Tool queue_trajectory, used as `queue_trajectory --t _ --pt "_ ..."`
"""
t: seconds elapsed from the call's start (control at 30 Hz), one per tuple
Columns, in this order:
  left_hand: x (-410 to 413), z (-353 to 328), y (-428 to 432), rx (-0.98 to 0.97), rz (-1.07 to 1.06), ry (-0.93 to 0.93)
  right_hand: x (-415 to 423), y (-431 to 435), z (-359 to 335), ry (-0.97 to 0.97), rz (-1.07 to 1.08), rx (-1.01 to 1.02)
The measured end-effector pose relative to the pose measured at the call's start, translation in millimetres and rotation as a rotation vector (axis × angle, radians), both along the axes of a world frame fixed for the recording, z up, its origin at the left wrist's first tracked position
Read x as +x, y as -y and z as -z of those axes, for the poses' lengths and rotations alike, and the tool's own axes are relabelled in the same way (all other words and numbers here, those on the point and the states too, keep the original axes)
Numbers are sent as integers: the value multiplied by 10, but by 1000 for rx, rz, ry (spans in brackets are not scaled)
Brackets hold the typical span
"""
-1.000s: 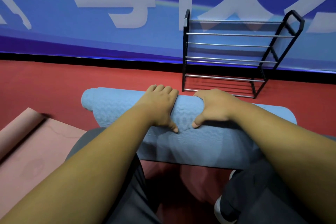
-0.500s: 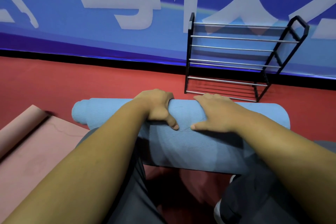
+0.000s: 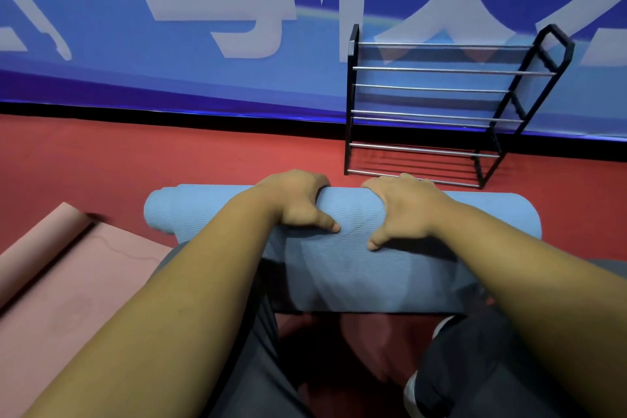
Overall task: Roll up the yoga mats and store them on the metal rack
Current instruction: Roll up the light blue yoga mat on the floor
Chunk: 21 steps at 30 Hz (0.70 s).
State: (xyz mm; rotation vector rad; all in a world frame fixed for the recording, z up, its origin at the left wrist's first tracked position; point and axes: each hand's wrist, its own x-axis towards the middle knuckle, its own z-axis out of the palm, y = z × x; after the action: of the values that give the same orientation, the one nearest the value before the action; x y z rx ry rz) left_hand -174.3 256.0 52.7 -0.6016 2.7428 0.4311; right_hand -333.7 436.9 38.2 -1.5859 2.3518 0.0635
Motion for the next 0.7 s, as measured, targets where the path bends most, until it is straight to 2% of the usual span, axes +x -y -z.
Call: queue_trajectory --t 0.07,0.2,0.27,0.4,0.5,0.7 --pt "23 31 -53 -88 64 -42 -58 5 -11 95 36 -5" --pt "53 72 -207 -352 210 -2 -117 14 -88 247 77 -11" --pt "25 94 -211 -407 218 -24 -125 21 -128 296 88 -2" --pt "17 73 -112 -329 178 -66 -60 34 -205 317 63 34" --pt "53 52 -56 -257 143 -32 22 45 -220 278 24 59" --pt "68 -55 65 -67 -6 36 212 42 -138 -6 -78 47"
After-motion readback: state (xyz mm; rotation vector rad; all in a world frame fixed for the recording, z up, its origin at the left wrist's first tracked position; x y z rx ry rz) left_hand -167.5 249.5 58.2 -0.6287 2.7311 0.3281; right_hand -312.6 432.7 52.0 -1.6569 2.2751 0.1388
